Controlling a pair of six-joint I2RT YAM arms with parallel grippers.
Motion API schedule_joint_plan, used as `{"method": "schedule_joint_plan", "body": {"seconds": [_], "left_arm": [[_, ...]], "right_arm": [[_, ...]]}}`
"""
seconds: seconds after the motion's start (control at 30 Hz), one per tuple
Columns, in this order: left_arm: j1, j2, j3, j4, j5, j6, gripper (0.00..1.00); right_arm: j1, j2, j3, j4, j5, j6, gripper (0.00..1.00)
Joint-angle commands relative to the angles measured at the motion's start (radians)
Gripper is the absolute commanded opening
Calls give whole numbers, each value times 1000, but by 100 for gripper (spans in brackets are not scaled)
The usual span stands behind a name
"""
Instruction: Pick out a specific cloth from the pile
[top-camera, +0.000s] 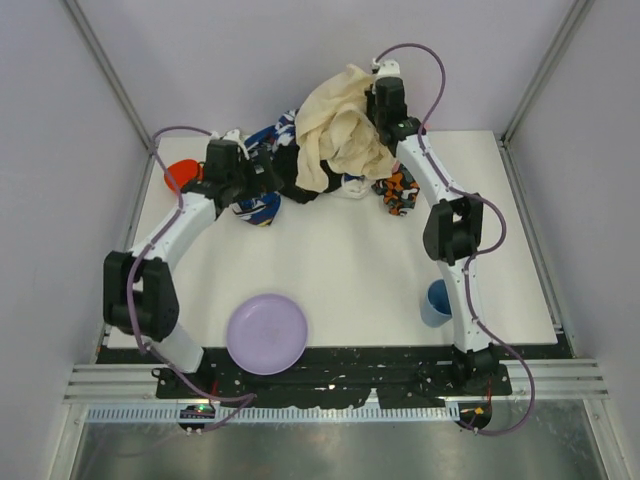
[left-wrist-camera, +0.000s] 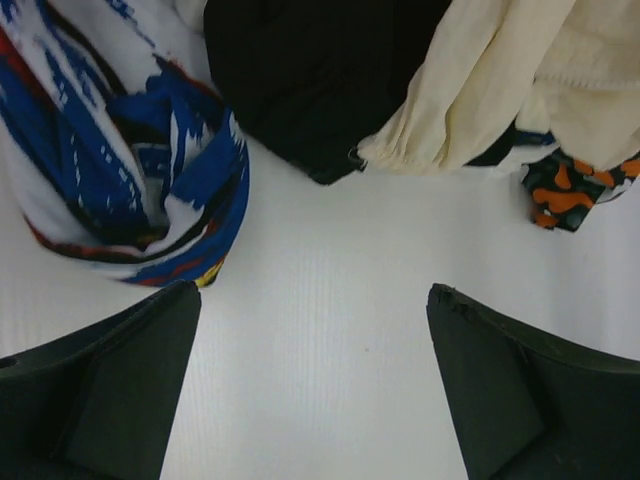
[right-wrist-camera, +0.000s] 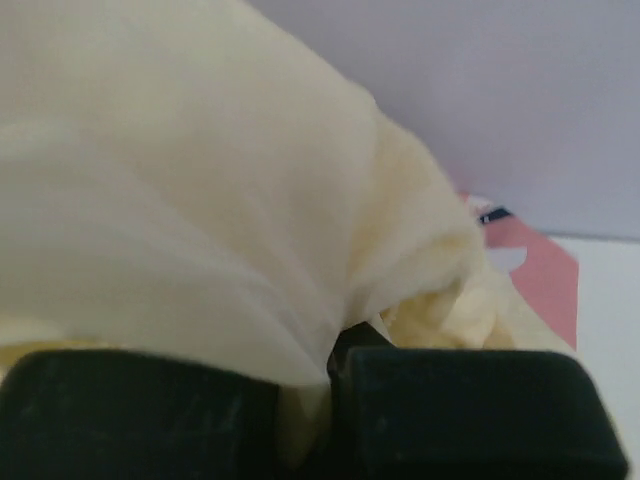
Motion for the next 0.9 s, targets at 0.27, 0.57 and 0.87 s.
{"method": "schedule_joint_plan", "body": {"seconds": [0.27, 0.57, 0.87], "left_arm": [[2, 631, 858, -397, 49, -7, 100], [0, 836, 1079, -396, 199, -76, 100], [-50, 964, 1169, -296, 377, -119, 100]], "right_arm": [[-181, 80, 55, -216, 99, 281, 5], [-204, 112, 17, -141, -125, 232, 24], [-105, 114, -2, -90, -191, -37, 49]]}}
